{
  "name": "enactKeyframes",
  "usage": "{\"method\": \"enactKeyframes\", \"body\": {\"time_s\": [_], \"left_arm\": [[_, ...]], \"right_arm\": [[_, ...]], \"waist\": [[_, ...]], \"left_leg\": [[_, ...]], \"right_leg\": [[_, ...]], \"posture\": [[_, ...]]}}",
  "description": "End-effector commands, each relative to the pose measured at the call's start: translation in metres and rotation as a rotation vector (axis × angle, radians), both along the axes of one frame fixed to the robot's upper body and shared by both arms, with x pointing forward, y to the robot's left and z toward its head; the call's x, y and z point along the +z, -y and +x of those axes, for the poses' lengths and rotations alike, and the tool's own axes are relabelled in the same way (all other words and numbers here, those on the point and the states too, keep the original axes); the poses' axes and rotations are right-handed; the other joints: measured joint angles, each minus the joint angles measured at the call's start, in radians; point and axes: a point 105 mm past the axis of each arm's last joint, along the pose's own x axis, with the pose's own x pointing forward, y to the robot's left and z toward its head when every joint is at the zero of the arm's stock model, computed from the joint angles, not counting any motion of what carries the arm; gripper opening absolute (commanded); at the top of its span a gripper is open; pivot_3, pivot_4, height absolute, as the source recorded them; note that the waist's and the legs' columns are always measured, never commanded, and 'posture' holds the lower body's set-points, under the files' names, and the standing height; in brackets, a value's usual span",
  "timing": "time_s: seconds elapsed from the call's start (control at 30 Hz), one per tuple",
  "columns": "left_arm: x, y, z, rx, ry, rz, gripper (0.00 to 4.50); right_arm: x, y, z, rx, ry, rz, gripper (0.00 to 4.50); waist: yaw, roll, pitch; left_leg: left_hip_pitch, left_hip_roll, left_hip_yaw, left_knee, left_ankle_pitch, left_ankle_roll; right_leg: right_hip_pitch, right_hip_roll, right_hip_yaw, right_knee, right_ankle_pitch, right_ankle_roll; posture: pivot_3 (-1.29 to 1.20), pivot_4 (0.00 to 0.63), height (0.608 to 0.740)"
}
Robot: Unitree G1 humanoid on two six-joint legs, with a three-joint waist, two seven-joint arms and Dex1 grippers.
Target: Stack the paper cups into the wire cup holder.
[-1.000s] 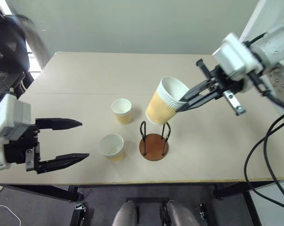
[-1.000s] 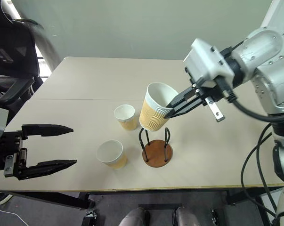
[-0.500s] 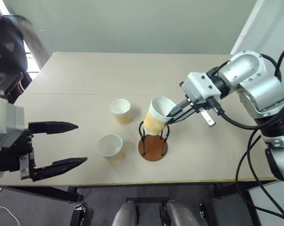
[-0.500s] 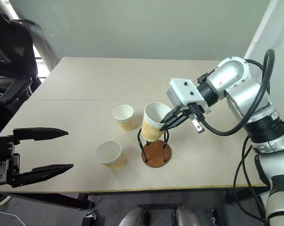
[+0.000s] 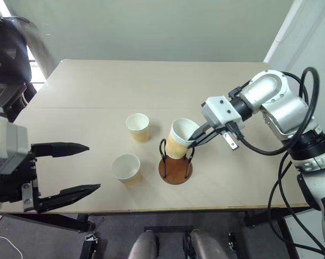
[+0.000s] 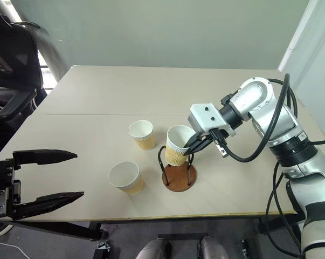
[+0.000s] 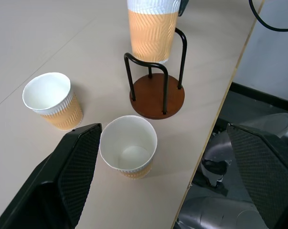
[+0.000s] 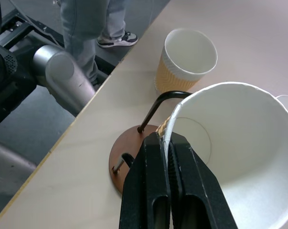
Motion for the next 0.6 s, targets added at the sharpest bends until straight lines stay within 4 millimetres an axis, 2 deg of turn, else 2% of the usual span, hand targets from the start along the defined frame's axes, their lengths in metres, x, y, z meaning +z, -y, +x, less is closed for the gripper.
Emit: {"method": "enactKeyframes", "body": {"time_s": [0.03, 0.27, 0.4, 0.6], "left_arm": [[0.0057, -0.0004, -0.0022, 0.011, 0.032, 0.005, 4.50], [0.0060, -0.0007, -0.0019, 0.012, 0.030, 0.008, 4.50], [0.0062, -0.0005, -0.0008, 0.008, 0.029, 0.010, 4.50], [0.0059, 0.0000, 0.0011, -0.004, 0.025, 0.011, 4.50]], "right_arm": [[0.0020, -0.0004, -0.0038, 0.030, 0.028, -0.010, 0.01], [0.0011, -0.0017, -0.0037, 0.037, 0.049, -0.014, 0.01], [0.0020, -0.0016, -0.0029, 0.033, 0.053, -0.013, 0.89], [0.0072, 0.0011, 0.0000, 0.010, 0.069, -0.001, 3.00]], "waist": [[0.000, 0.000, 0.000], [0.000, 0.000, 0.000], [0.000, 0.000, 0.000], [0.000, 0.000, 0.000]], "left_leg": [[0.000, 0.000, 0.000, 0.000, 0.000, 0.000], [0.000, 0.000, 0.000, 0.000, 0.000, 0.000], [0.000, 0.000, 0.000, 0.000, -0.001, -0.001], [0.000, 0.000, 0.000, 0.000, -0.001, -0.001]], "right_leg": [[0.000, 0.000, 0.000, 0.000, 0.000, 0.000], [0.000, 0.000, 0.000, 0.000, 0.000, 0.000], [0.000, 0.000, 0.000, 0.000, 0.000, 0.000], [0.000, 0.000, 0.000, 0.000, 0.000, 0.000]], "posture": [[0.00, 0.150, 0.740], [0.00, 0.150, 0.740], [0.00, 0.150, 0.740], [0.00, 0.150, 0.740]]}}
